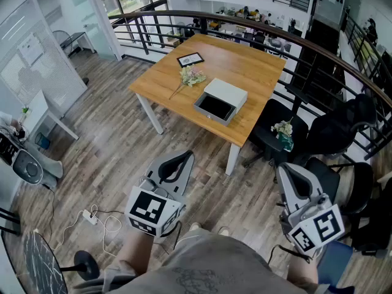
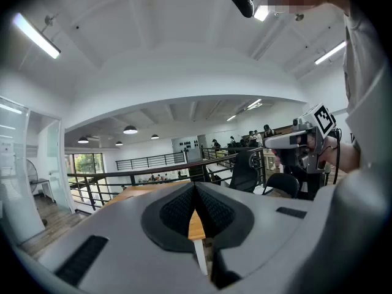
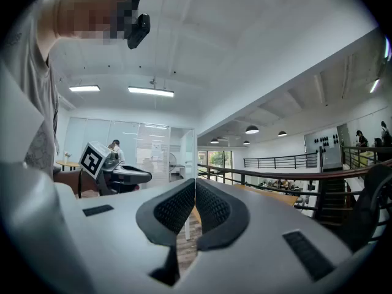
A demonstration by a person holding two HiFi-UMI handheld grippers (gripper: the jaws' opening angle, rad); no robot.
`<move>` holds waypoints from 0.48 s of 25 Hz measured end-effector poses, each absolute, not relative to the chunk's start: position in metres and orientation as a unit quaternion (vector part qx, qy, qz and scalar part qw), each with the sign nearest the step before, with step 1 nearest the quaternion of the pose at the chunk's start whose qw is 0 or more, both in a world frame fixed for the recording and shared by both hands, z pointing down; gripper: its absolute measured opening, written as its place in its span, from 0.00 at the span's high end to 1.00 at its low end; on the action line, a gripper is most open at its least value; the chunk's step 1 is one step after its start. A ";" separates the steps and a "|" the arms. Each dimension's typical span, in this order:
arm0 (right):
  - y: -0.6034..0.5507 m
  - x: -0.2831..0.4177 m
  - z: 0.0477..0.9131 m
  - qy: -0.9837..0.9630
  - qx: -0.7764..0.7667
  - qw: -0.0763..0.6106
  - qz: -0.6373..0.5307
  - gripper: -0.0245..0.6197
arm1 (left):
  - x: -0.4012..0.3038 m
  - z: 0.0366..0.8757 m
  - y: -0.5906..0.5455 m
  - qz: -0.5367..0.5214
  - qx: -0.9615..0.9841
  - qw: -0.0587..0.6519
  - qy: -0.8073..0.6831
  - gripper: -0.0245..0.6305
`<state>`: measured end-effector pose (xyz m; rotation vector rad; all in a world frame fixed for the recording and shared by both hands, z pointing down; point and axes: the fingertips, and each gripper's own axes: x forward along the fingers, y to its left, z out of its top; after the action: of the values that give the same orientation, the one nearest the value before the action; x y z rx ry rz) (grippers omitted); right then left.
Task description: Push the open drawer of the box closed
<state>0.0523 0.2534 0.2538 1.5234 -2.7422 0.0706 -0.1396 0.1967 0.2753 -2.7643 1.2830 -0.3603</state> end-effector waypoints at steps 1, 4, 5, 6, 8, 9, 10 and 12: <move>0.254 0.054 0.254 -0.874 0.485 0.001 0.024 0.91 | -0.138 0.278 0.198 -0.117 -0.900 0.031 0.418 0.94; 0.253 0.060 0.256 -0.875 0.483 -0.004 0.029 0.91 | -0.133 0.282 0.200 -0.116 -0.898 0.025 0.423 0.94; 0.252 0.062 0.256 -0.875 0.483 -0.007 0.033 0.91 | -0.132 0.282 0.200 -0.115 -0.897 0.026 0.425 0.94; 0.252 0.064 0.256 -0.876 0.481 -0.011 0.037 0.91 | -0.130 0.281 0.200 -0.116 -0.896 0.028 0.427 0.94; 0.253 0.067 0.258 -0.879 0.475 -0.021 0.046 0.91 | -0.127 0.280 0.201 -0.119 -0.895 0.032 0.430 0.94; 0.253 0.069 0.259 -0.880 0.473 -0.024 0.050 0.91 | -0.126 0.280 0.201 -0.121 -0.894 0.033 0.431 0.94; 0.253 0.070 0.261 -0.880 0.472 -0.025 0.052 0.91 | -0.125 0.281 0.202 -0.123 -0.893 0.035 0.432 0.94; 0.250 0.073 0.266 -0.880 0.471 -0.024 0.056 0.91 | -0.123 0.282 0.202 -0.126 -0.892 0.036 0.433 0.94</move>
<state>0.0732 0.2503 0.2664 1.5046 -2.8075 0.1788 -0.1231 0.2019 0.2819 -2.7401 1.3300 -0.3884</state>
